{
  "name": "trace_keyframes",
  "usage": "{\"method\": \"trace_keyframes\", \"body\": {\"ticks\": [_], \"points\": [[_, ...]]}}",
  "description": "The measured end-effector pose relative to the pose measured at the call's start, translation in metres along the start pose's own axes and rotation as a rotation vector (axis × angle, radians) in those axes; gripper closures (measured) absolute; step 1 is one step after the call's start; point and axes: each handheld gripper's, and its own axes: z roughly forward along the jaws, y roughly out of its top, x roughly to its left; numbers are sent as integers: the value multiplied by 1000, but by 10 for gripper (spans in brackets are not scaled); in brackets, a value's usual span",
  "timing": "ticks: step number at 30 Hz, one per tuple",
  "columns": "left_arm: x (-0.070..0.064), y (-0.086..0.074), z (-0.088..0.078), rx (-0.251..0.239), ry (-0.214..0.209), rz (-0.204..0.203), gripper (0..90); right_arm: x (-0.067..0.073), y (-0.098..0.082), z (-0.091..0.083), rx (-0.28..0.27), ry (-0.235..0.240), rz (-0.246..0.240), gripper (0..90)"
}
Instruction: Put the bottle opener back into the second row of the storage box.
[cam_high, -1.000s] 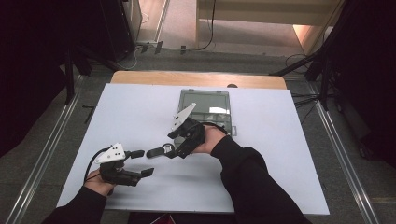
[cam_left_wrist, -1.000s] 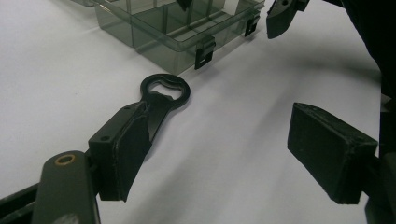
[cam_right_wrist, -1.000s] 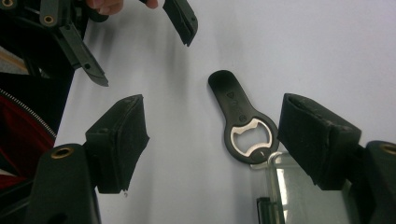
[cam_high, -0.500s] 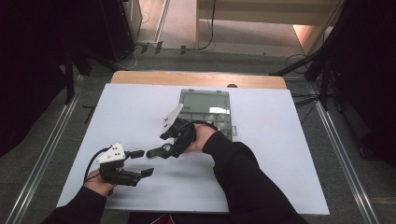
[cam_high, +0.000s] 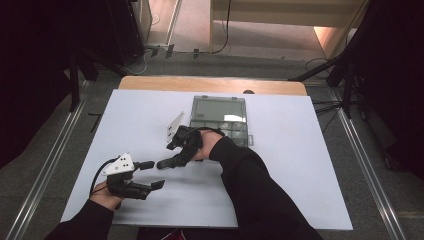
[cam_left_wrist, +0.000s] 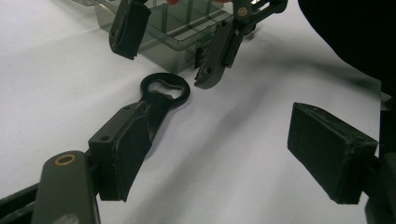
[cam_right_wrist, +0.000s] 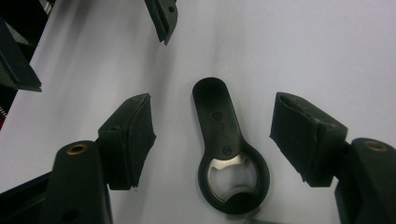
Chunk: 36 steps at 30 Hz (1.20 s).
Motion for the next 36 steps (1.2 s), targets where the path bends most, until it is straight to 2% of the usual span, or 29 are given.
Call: {"method": "trace_keyframes", "body": {"ticks": [2, 7, 9, 13, 16, 20, 22, 25, 26, 30, 36], "points": [[0, 0, 0, 2, -1, 1, 211, -2, 1, 3, 20, -6, -18, 330], [0, 0, 0, 3, 0, 1, 211, -7, 2, 12, 62, 2, -27, 350], [0, 0, 0, 5, -1, 1, 211, -9, 0, 18, 93, 9, -12, 364], [0, 0, 0, 6, -3, 1, 211, -9, -2, 24, 129, 9, -15, 387], [0, 0, 0, 7, -3, 1, 211, -9, -2, 25, 135, -14, -44, 429], [0, 0, 0, 9, -3, 1, 211, -9, -2, 25, 141, -14, -46, 439], [0, 0, 0, 6, -3, 0, 211, -8, -3, 27, 165, -5, -27, 442], [0, 0, 0, 6, -2, 0, 211, -7, -2, 30, 177, -10, -34, 447], [0, 0, 0, 6, -2, 0, 211, -7, -2, 29, 180, -8, -21, 460], [0, 0, 0, 5, 0, 1, 211, -6, -2, 30, 179, -43, -48, 536], [0, 0, 0, 5, -3, 0, 211, -6, -3, 29, 175, -49, -70, 564]]}}
